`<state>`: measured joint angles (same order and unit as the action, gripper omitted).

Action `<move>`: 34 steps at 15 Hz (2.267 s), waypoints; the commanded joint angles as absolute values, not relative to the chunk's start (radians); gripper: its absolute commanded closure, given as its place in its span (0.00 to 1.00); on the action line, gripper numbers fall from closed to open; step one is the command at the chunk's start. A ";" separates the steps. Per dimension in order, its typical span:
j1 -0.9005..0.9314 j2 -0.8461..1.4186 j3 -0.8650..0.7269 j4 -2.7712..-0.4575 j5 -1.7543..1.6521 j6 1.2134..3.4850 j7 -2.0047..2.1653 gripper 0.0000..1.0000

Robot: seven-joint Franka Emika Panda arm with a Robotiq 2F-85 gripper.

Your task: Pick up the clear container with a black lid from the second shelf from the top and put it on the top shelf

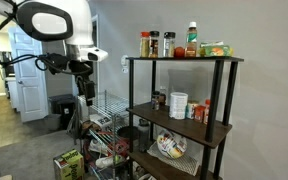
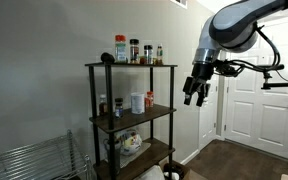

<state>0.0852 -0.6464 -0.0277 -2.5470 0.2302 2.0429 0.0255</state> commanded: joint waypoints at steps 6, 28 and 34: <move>0.072 -0.646 -0.017 -2.544 0.237 2.038 0.019 0.00; 0.103 -0.168 -0.161 -2.343 0.609 2.503 -0.434 0.00; 0.089 -0.042 -0.120 -2.250 0.767 2.666 -0.662 0.00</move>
